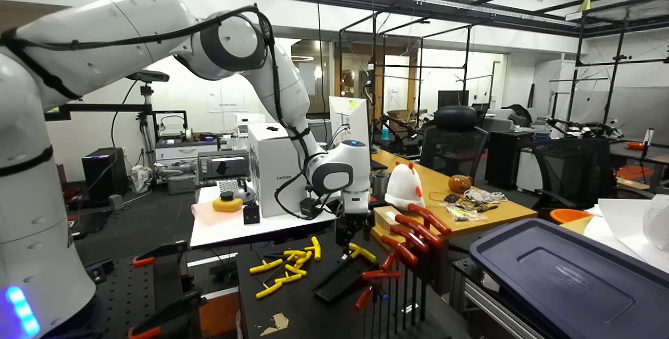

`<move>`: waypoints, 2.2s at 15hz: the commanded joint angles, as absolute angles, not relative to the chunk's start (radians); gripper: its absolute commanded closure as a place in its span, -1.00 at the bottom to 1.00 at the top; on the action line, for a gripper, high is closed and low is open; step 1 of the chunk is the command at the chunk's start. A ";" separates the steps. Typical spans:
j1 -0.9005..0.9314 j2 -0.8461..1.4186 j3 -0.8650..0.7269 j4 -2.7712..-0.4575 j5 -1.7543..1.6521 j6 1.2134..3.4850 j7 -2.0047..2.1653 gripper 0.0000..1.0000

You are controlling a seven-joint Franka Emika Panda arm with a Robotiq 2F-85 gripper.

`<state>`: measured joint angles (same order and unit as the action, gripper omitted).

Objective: Put one of the yellow screwdrivers in the black panel

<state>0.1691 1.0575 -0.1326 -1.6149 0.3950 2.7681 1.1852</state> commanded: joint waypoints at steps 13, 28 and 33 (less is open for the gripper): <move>0.168 1.065 -0.130 -1.652 0.341 2.821 1.205 -1.00; 0.174 1.062 -0.136 -1.647 0.319 2.927 1.162 -1.00; 0.166 1.074 -0.146 -1.602 0.288 2.917 1.137 -1.00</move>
<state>0.1678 1.0875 -0.1395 -1.6058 0.3057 2.9205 1.1617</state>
